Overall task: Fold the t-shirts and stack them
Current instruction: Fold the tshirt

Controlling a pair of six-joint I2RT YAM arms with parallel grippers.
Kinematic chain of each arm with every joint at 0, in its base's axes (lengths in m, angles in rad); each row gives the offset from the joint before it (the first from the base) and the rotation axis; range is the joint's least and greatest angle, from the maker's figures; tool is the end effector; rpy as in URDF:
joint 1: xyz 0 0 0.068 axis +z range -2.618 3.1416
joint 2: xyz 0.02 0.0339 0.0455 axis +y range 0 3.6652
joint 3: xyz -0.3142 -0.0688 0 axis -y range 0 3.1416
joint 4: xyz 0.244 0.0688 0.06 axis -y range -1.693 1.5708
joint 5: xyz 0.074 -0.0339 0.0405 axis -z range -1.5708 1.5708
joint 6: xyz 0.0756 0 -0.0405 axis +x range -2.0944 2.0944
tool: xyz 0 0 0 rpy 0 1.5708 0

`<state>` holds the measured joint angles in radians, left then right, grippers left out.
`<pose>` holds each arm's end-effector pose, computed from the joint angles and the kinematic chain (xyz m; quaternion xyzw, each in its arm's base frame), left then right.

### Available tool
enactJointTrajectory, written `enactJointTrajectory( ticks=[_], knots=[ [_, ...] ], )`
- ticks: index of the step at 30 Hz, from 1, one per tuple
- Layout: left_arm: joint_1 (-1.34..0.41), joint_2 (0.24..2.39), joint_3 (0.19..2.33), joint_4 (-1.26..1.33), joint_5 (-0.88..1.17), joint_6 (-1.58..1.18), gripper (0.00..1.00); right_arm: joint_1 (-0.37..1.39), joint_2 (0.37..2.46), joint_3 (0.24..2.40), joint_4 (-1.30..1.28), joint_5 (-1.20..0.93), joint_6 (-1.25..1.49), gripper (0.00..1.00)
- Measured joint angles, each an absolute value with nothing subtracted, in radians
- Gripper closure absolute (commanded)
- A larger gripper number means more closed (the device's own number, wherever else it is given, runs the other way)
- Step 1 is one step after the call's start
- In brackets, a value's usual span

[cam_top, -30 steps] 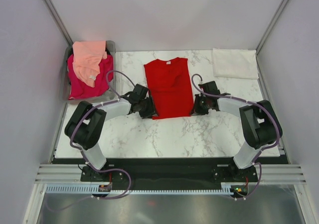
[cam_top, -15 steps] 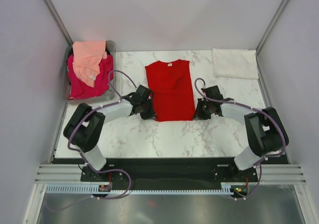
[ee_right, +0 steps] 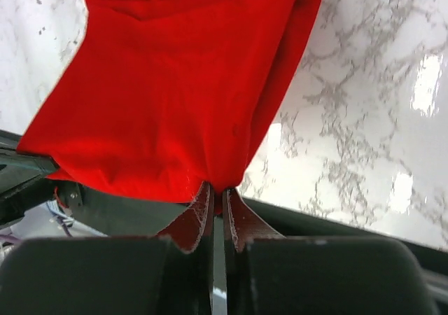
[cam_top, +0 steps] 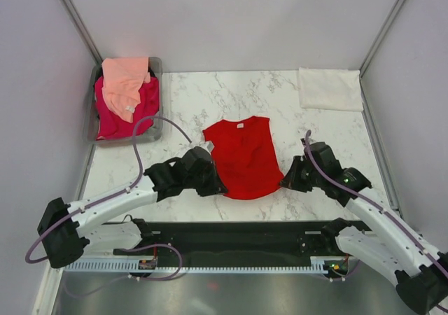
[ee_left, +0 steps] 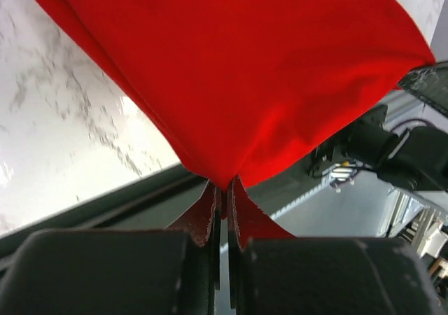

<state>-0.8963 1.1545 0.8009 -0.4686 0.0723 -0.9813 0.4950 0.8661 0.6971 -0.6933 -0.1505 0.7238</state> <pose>0.1483 -0.1942 0.2632 -0.0263 0.9299 -0.3147 0.1887 0.1388 0.0878 0.2580 0.0809 0.9321 0.2558 0.2433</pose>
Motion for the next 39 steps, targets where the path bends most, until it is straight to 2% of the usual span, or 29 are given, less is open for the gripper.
enactJointTrajectory(
  ticks=[8,17,30,39],
  knots=[
    [-1.003,0.985,0.793,-0.596,0.030,-1.084,0.98,0.550,0.792,0.847,-0.924,-0.065,0.793,1.00],
    [-0.994,0.996,0.931,-0.716,-0.098,-1.099,0.98,0.556,0.991,1.072,-0.989,0.035,0.754,1.00],
    [-0.690,1.155,1.012,-0.715,-0.035,-0.988,0.98,0.559,1.373,1.320,-0.946,0.123,0.646,1.00],
    [-0.524,1.379,1.064,-0.641,0.078,-0.880,0.98,0.495,1.604,1.434,-0.875,0.118,0.576,1.00]
  ],
)
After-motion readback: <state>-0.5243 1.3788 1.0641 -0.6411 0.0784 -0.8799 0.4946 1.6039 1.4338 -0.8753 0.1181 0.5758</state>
